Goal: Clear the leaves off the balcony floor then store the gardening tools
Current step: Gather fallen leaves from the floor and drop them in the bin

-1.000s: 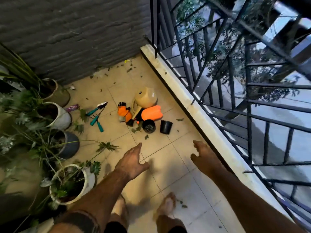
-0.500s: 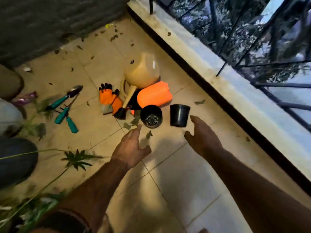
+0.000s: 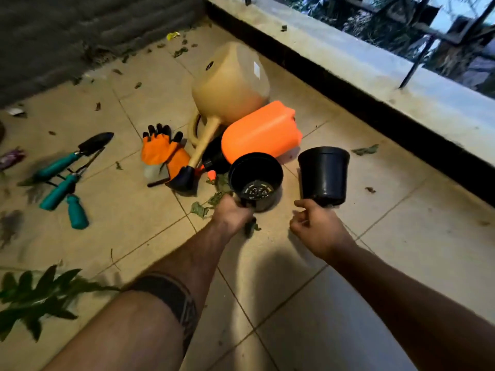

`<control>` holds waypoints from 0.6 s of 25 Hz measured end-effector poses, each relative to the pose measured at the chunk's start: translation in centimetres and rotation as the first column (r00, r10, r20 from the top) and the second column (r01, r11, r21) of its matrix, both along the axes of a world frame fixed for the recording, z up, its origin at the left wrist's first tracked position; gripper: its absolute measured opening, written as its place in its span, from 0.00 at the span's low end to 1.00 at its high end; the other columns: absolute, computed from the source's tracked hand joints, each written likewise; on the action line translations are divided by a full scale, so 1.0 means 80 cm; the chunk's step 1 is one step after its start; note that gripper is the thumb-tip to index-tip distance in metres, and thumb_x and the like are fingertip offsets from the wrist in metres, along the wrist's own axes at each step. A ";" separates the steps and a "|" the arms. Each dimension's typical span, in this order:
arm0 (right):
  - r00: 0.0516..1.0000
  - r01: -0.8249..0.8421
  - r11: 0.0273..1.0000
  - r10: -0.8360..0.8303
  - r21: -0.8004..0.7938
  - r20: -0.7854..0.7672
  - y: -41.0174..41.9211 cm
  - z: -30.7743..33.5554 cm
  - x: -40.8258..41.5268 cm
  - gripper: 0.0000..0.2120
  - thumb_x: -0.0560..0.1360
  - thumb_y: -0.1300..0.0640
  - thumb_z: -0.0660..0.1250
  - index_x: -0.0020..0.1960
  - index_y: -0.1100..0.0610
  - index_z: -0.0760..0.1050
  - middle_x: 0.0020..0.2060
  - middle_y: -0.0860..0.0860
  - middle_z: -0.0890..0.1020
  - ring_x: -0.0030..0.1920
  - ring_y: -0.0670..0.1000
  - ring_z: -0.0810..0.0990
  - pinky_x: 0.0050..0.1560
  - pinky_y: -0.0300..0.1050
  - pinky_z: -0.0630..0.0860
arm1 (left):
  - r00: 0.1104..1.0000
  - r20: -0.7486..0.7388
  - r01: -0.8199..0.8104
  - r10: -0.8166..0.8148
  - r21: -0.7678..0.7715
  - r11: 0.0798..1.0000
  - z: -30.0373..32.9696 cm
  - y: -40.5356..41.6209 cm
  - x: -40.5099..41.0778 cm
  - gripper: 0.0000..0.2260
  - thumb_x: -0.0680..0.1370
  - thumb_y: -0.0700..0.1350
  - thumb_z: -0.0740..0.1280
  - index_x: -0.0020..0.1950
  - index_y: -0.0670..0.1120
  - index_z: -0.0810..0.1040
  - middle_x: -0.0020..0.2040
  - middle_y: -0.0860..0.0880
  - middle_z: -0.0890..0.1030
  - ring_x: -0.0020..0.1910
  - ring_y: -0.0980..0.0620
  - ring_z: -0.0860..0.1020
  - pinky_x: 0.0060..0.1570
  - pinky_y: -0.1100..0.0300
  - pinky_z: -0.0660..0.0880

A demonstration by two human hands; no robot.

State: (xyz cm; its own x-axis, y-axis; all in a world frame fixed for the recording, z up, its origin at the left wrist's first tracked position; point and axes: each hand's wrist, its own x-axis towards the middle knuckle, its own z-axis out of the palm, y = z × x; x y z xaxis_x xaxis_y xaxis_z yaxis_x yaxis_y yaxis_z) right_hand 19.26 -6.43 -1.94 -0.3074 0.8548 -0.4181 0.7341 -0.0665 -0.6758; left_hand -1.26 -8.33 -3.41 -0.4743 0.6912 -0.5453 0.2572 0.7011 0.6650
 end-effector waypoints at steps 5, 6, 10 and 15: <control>0.997 -0.043 0.999 0.043 -0.004 0.067 0.008 -0.024 0.005 0.25 0.81 0.54 0.67 0.76 0.50 0.66 0.64 0.47 0.80 0.55 0.45 0.81 0.54 0.43 0.79 | 0.987 -0.044 0.158 -0.153 0.146 0.977 -0.028 0.025 0.000 0.17 0.77 0.42 0.69 0.65 0.46 0.75 0.47 0.50 0.82 0.50 0.48 0.81 0.52 0.54 0.79; 0.995 -0.048 0.999 0.047 0.008 0.093 0.007 -0.025 0.008 0.24 0.81 0.53 0.66 0.76 0.50 0.67 0.63 0.47 0.80 0.55 0.46 0.81 0.55 0.44 0.79 | 0.942 -0.216 0.281 -0.256 0.098 0.955 -0.030 0.027 -0.006 0.16 0.77 0.44 0.68 0.65 0.47 0.76 0.54 0.48 0.81 0.57 0.46 0.79 0.57 0.52 0.78; 0.993 -0.048 0.993 0.036 0.109 0.115 -0.003 -0.038 0.009 0.18 0.82 0.52 0.65 0.71 0.47 0.72 0.60 0.45 0.81 0.53 0.44 0.81 0.52 0.43 0.79 | 0.581 -0.625 0.525 -0.522 -0.203 0.826 -0.055 0.033 -0.043 0.32 0.79 0.53 0.65 0.79 0.44 0.60 0.78 0.44 0.61 0.76 0.42 0.61 0.74 0.45 0.62; 0.989 -0.100 0.988 0.085 0.116 0.123 -0.002 -0.058 0.008 0.14 0.83 0.51 0.63 0.67 0.42 0.74 0.56 0.41 0.79 0.54 0.43 0.79 0.53 0.44 0.80 | 0.511 -0.554 0.528 -0.657 -0.401 0.748 -0.082 0.061 -0.087 0.38 0.78 0.65 0.54 0.83 0.53 0.43 0.83 0.49 0.42 0.81 0.39 0.43 0.77 0.35 0.44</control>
State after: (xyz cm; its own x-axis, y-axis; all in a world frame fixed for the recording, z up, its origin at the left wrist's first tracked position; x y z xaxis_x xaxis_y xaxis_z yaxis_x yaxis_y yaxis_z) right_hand 19.94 -6.63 -6.60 -0.3424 0.8717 -0.3505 0.8081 0.0829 -0.5832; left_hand -8.24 -3.47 -9.97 -0.2473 0.8768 -0.4124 0.9528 0.2974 0.0611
